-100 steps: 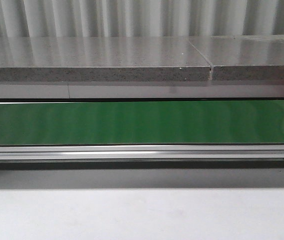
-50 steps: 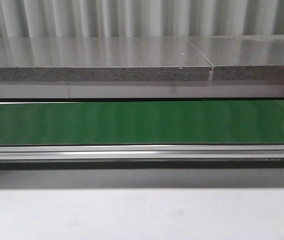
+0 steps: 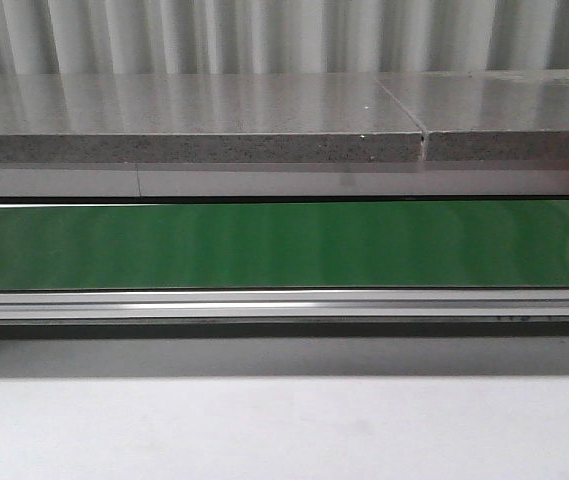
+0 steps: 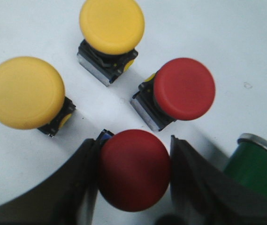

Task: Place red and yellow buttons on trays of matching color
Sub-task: 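Grasp a red push-button from the cluster with the left gripper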

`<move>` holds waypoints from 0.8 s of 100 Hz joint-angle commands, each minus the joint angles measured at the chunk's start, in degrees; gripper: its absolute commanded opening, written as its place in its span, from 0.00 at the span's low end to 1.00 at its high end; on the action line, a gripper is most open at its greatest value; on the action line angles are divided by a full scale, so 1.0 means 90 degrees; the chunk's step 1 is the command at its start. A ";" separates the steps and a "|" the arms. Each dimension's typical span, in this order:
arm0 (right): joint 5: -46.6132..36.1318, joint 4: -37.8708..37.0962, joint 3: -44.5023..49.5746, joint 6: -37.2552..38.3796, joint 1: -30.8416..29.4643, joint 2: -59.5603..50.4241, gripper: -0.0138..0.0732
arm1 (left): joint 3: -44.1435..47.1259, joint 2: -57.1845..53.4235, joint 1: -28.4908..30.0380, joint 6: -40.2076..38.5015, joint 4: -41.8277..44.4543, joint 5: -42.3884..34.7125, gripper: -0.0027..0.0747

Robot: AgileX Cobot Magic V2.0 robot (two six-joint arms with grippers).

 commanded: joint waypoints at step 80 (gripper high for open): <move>-0.0287 0.0114 -0.0160 -0.0073 -0.0009 -0.0034 0.08 | 0.0088 -0.2308 -0.1622 0.0709 -0.0449 0.0913 0.01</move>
